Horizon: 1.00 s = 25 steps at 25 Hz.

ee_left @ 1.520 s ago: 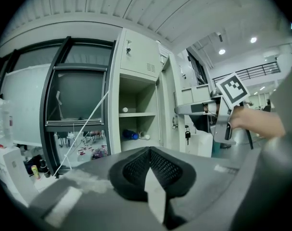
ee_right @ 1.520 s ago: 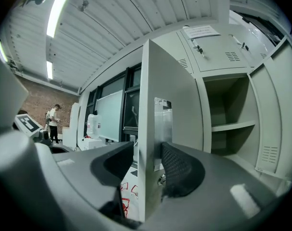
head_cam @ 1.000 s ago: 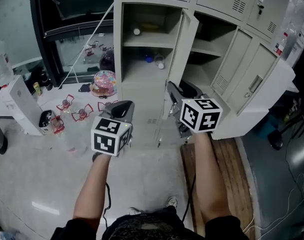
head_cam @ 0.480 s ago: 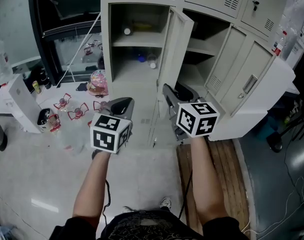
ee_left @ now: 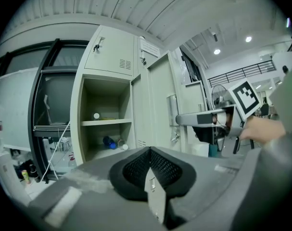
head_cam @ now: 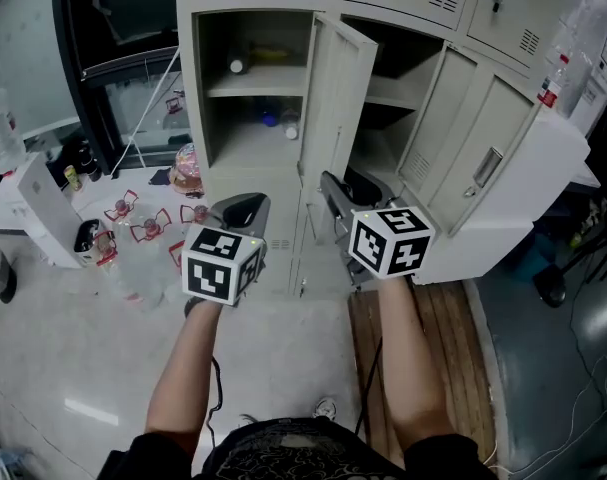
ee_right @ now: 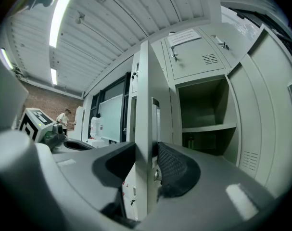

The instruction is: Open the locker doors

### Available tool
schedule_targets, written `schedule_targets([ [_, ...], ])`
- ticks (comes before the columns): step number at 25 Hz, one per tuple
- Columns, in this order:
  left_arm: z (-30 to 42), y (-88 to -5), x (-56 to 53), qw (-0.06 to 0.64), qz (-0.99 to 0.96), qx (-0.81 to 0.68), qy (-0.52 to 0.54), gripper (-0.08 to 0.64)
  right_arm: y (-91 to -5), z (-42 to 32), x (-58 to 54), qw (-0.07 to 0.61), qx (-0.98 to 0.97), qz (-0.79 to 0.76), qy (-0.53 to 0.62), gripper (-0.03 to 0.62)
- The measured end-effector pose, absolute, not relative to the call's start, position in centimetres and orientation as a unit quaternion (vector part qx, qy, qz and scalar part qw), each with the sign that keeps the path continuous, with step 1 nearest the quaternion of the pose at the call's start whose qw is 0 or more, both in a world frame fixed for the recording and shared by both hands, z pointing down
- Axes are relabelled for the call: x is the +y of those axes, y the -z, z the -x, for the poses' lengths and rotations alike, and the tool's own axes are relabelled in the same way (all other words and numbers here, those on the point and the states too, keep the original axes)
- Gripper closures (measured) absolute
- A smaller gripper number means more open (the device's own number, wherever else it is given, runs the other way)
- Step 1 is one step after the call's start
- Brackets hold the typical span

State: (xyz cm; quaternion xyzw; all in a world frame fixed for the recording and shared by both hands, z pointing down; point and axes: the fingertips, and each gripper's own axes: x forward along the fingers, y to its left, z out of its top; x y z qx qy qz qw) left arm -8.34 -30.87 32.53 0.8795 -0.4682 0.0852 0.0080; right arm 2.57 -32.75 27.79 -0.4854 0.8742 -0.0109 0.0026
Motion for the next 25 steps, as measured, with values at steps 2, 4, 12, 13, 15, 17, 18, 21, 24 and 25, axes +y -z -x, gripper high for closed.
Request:
schedule_targets([
  [2, 7.4, -32.5, -30.9, 0.007, -0.88, -0.468, -0.086, 0.56, -27.8, -3.4, -32.8, 0.003, 0.875, 0.485, 0.012, 0.451],
  [4, 6.6, -32.4, -31.0, 0.006, -0.879, -0.468, -0.087, 0.559, -27.8, -4.2, -32.9, 0.003, 0.876, 0.483, 0.013, 0.454],
  [12, 3.8, -32.3, -31.4, 0.004, -0.876, -0.474, -0.089, 0.56, -27.9, -7.2, -33.5, 0.01, 0.878, 0.478, 0.015, 0.466],
  [13, 3.5, -32.3, -31.5, 0.004, -0.875, -0.476, -0.09, 0.56, -27.9, -7.6, -33.6, 0.01, 0.878, 0.477, 0.015, 0.468],
  [15, 2.8, -32.3, -31.7, 0.004, -0.874, -0.478, -0.091, 0.56, -27.9, -8.3, -33.8, 0.01, 0.879, 0.476, 0.015, 0.471],
  [17, 2.1, -32.2, -31.9, 0.002, -0.873, -0.48, -0.09, 0.559, -27.9, -9.0, -34.0, 0.01, 0.88, 0.475, 0.015, 0.474],
  [18, 1.7, -32.1, -32.0, 0.001, -0.872, -0.481, -0.09, 0.56, -27.9, -9.3, -34.1, 0.01, 0.881, 0.473, 0.015, 0.476],
  [21, 0.8, -32.1, -32.2, 0.001, -0.87, -0.484, -0.091, 0.56, -27.9, -9.9, -34.4, 0.01, 0.885, 0.465, 0.014, 0.476],
  [24, 0.2, -32.2, -32.4, 0.002, -0.868, -0.488, -0.092, 0.56, -27.8, -10.1, -34.4, 0.01, 0.89, 0.456, 0.013, 0.476],
  [25, 0.0, -32.3, -32.5, 0.003, -0.867, -0.49, -0.092, 0.56, -27.8, -10.0, -34.4, 0.009, 0.891, 0.453, 0.012, 0.476],
])
